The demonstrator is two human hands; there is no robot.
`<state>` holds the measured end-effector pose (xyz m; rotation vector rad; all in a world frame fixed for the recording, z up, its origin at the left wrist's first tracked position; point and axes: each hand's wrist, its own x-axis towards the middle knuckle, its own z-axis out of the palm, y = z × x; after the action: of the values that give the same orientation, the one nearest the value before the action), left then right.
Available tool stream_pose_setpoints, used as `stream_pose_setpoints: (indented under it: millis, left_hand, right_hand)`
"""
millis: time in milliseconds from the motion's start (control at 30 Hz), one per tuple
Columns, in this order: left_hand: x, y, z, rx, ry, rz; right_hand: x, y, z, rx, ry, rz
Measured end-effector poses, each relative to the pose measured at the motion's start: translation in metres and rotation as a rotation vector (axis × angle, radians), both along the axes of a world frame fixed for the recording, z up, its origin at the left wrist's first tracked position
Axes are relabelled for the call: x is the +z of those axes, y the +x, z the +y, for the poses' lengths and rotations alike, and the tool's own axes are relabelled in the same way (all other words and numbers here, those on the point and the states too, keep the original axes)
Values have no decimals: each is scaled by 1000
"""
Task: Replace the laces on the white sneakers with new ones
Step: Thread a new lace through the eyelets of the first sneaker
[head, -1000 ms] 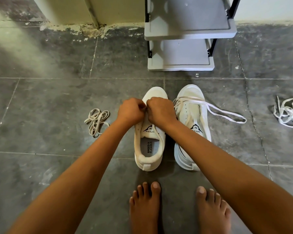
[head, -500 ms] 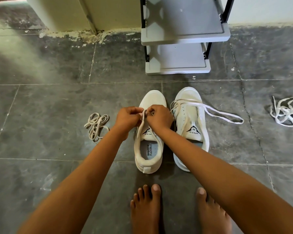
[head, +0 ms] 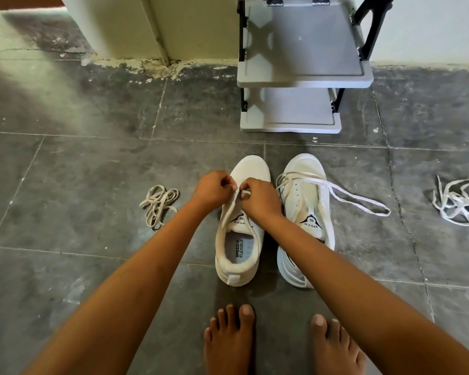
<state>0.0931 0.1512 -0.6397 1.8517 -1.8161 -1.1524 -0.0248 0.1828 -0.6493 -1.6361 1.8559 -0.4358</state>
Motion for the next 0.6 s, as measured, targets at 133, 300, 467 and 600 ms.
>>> stream_pose_setpoints:
  millis: [133,300,467,600]
  left_hand:
    - [-4,6,8,108,7,151]
    - [-4,5,6,36,-78,29]
    - [-5,4,3,-30,-134,-76]
    - [-5,4,1,-38,-156,-80]
  right_hand:
    - [3,0,-3,-65,16,-58]
    - [-1,-1,-2,-166,21,-137]
    - [-1,-1,3,-99,-40,-189]
    - [0,-3,4,-45,-2,-264]
